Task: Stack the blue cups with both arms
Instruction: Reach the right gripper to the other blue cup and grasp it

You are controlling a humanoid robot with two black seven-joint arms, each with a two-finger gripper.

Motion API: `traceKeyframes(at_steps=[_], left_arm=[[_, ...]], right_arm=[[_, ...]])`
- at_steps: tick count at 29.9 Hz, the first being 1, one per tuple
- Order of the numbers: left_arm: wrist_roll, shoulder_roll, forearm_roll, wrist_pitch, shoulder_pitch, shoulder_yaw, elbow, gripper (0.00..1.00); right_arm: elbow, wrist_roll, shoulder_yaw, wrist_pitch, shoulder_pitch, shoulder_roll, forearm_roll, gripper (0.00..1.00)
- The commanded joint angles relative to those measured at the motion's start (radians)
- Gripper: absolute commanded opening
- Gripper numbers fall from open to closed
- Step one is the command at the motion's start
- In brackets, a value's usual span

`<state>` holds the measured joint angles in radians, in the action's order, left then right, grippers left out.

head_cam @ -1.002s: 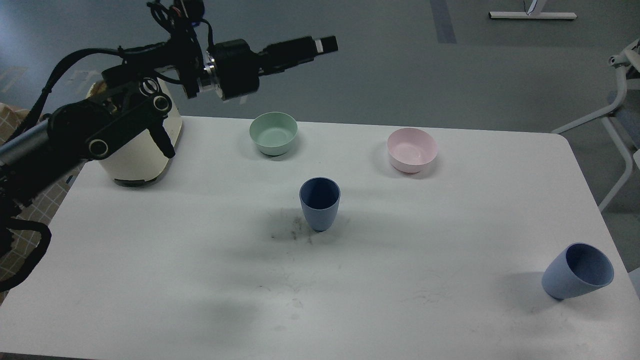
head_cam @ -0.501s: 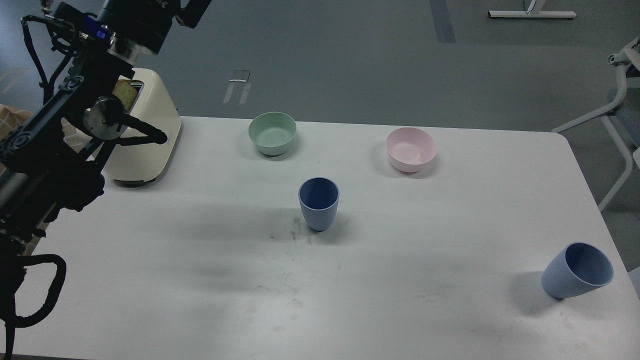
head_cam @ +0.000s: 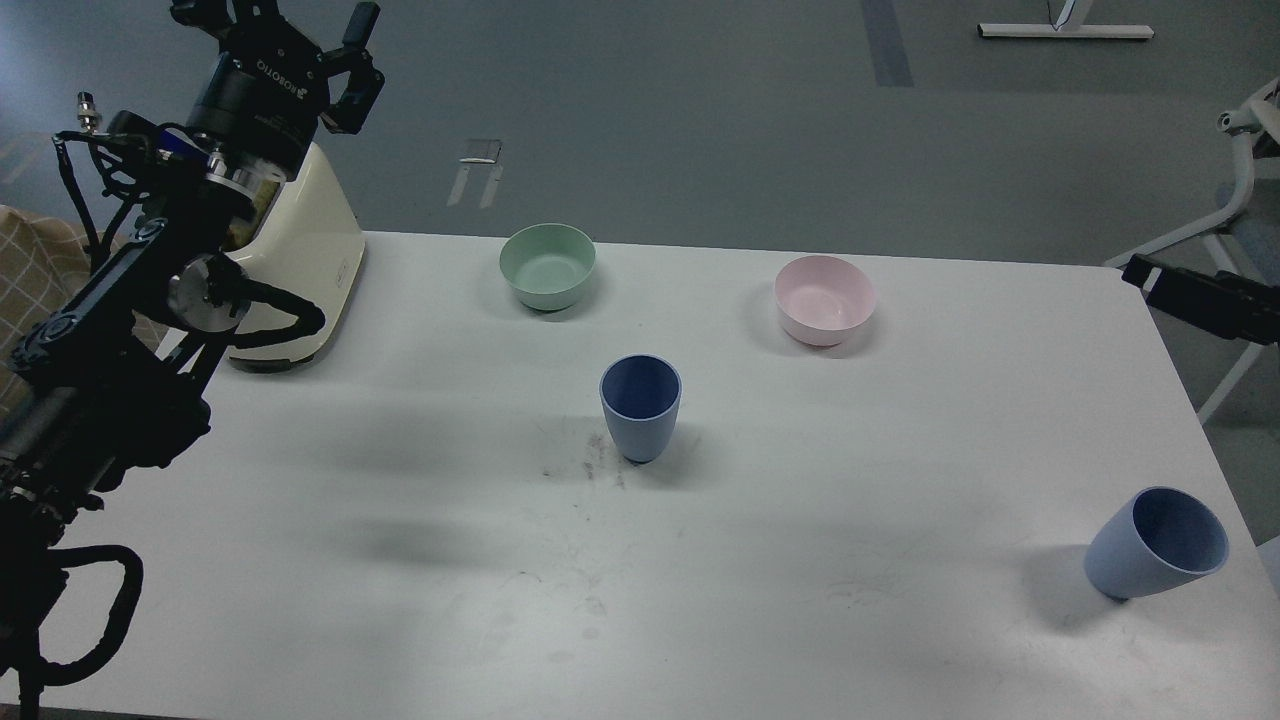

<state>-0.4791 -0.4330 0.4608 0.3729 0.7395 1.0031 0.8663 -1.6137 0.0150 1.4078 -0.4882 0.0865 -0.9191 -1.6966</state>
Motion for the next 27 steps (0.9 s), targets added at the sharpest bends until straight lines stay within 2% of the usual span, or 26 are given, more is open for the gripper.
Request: traceKeyframes(at_steps=[1, 9, 20, 22, 24, 27], left_arm=[[0.005, 0.0, 0.004, 0.001, 0.0, -0.017, 0.01, 0.98], [0.005, 0.01, 0.009, 0.003, 0.0, -0.024, 0.014, 0.98], [0.005, 0.008, 0.009, 0.004, 0.004, -0.024, 0.023, 0.98], [0.005, 0.008, 0.009, 0.004, 0.004, -0.026, 0.023, 0.98], [0.005, 0.008, 0.009, 0.004, 0.004, -0.026, 0.023, 0.98], [0.005, 0.008, 0.01, 0.004, 0.008, -0.026, 0.025, 0.98]], right_arm=[[-0.005, 0.0, -0.001, 0.0, -0.057, -0.016, -0.012, 1.0], [-0.046, 0.006, 0.005, 0.0, -0.201, -0.144, -0.012, 0.95], [-0.037, 0.008, 0.003, 0.0, -0.315, -0.188, -0.012, 0.95], [-0.035, 0.008, 0.006, 0.0, -0.332, -0.188, -0.014, 0.92], [-0.035, 0.006, 0.002, 0.0, -0.343, -0.187, -0.018, 0.85], [-0.034, 0.006, -0.004, 0.0, -0.352, -0.187, -0.018, 0.8]])
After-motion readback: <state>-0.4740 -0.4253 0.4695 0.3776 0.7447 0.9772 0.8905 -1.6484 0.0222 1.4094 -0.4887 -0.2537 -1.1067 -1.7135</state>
